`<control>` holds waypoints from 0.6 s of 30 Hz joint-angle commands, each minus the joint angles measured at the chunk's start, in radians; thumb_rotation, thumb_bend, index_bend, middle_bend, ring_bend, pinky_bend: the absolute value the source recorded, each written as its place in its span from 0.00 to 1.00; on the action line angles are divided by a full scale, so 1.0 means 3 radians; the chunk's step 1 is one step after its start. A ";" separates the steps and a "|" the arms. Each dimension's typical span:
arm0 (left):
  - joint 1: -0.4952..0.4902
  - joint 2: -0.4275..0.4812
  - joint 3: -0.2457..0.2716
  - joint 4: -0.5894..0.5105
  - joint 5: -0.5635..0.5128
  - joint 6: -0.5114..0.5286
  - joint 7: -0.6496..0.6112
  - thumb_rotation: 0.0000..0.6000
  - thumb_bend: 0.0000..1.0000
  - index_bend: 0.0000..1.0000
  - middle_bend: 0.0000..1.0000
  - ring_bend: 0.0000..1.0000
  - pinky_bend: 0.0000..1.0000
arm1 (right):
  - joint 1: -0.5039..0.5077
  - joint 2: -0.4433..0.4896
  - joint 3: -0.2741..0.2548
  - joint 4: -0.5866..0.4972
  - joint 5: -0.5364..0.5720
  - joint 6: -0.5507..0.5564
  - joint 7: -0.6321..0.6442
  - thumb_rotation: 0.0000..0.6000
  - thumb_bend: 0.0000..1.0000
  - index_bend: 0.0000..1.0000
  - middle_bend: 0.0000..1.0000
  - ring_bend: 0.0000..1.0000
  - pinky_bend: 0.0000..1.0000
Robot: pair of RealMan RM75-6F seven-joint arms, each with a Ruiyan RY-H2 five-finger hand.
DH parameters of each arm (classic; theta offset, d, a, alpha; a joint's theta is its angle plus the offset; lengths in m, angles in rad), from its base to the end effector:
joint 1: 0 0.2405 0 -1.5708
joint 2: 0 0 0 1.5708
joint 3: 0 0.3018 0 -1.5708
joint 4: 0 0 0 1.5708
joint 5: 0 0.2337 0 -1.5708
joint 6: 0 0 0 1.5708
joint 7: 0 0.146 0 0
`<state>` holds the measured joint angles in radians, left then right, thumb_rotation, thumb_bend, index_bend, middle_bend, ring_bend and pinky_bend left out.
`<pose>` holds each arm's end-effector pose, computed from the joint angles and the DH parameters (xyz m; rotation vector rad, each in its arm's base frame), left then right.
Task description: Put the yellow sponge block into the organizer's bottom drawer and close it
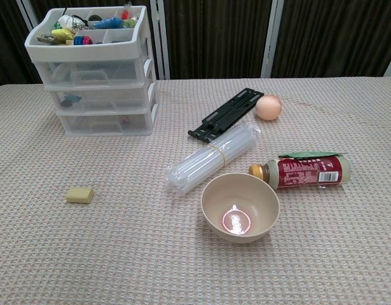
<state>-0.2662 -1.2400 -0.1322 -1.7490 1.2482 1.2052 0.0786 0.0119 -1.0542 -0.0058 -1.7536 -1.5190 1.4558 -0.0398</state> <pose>-0.3087 0.2565 0.0810 -1.4075 -1.2307 -0.9478 -0.3502 -0.1476 0.1547 1.3976 -1.0334 0.8368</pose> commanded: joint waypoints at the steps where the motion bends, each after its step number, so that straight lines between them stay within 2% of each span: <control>1: -0.0358 -0.0133 -0.0347 -0.0196 -0.0925 -0.0567 -0.0052 1.00 0.64 0.00 0.97 0.86 0.66 | 0.0004 0.0002 0.0001 0.0000 0.0009 -0.0011 0.0009 1.00 0.10 0.16 0.00 0.00 0.00; 5: -0.0615 -0.0311 -0.0514 -0.0092 -0.1581 -0.0790 0.0034 1.00 0.65 0.00 0.97 0.86 0.66 | 0.0017 0.0003 0.0005 0.0003 0.0024 -0.0040 0.0027 1.00 0.10 0.16 0.00 0.00 0.00; 9: -0.0757 -0.0428 -0.0603 0.0006 -0.1916 -0.0933 0.0019 1.00 0.66 0.00 0.97 0.86 0.66 | 0.0022 0.0004 0.0006 0.0005 0.0030 -0.0051 0.0044 1.00 0.10 0.16 0.00 0.00 0.00; 10: -0.0855 -0.0506 -0.0654 0.0101 -0.2105 -0.1014 0.0019 1.00 0.67 0.00 0.97 0.86 0.66 | 0.0021 0.0008 0.0007 0.0004 0.0032 -0.0051 0.0059 1.00 0.10 0.16 0.00 0.00 0.00; 18: -0.1239 -0.0842 -0.0751 0.0499 -0.2628 -0.1217 0.0083 1.00 0.68 0.00 0.97 0.86 0.67 | 0.0021 0.0011 0.0002 0.0037 -0.0015 -0.0027 0.0075 1.00 0.10 0.16 0.00 0.00 0.00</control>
<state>-0.6102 -1.4658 -0.3413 -1.6219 0.4912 0.8603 0.1024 0.0182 -1.0503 -0.0051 -1.7442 -1.5216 1.4463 -0.0170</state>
